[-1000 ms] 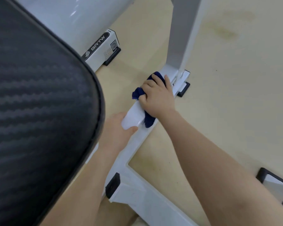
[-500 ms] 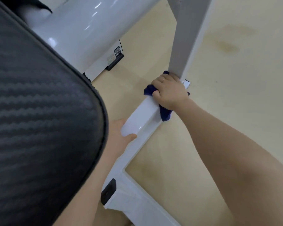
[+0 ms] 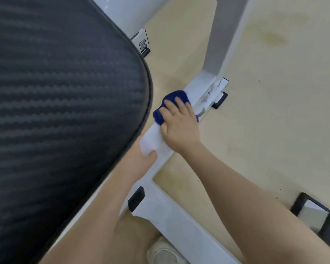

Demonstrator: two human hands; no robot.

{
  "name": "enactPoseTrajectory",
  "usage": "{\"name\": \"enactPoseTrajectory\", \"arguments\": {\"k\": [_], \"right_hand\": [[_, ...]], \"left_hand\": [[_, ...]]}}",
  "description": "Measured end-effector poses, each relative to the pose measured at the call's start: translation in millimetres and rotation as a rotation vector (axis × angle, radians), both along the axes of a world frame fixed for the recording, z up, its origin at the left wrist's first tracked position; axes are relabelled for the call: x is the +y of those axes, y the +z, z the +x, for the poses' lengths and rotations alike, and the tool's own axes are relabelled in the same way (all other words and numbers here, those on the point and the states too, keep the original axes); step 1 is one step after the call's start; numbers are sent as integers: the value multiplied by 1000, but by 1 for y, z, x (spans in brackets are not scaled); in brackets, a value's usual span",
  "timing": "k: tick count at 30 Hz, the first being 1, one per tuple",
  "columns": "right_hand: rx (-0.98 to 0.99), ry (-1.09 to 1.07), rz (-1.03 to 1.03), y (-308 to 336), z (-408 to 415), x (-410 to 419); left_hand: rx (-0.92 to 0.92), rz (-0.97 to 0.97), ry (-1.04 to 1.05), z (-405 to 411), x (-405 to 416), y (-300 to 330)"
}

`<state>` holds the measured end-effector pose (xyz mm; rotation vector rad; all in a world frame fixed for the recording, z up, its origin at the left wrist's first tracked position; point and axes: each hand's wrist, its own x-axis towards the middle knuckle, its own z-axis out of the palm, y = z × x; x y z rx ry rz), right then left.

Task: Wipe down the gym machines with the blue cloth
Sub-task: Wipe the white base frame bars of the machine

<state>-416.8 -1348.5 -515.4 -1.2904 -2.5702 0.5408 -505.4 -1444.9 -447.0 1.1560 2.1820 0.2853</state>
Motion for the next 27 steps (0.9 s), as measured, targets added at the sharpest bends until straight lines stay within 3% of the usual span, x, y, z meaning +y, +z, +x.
{"name": "enactPoseTrajectory", "arguments": {"k": [3,7,10,12,17,22,27], "right_hand": [[34,240,28,-8,4,-59],[7,298,-6,6,14,-57],[242,-71,-394,50,34,-36],[441,-350,-473,85,60,-28],[323,-256,-178,159,119,-19],[493,-477,-327,259,114,6],[556,-495,-350,358,95,28]], "left_hand": [[139,222,59,-4,-22,-5],[153,360,19,8,-17,6],[34,417,-94,36,-17,36],[-13,382,-157,56,-18,61],[-245,305,-240,93,-17,135],[-260,376,-335,89,8,219],[-221,430,-326,64,28,310]]}}
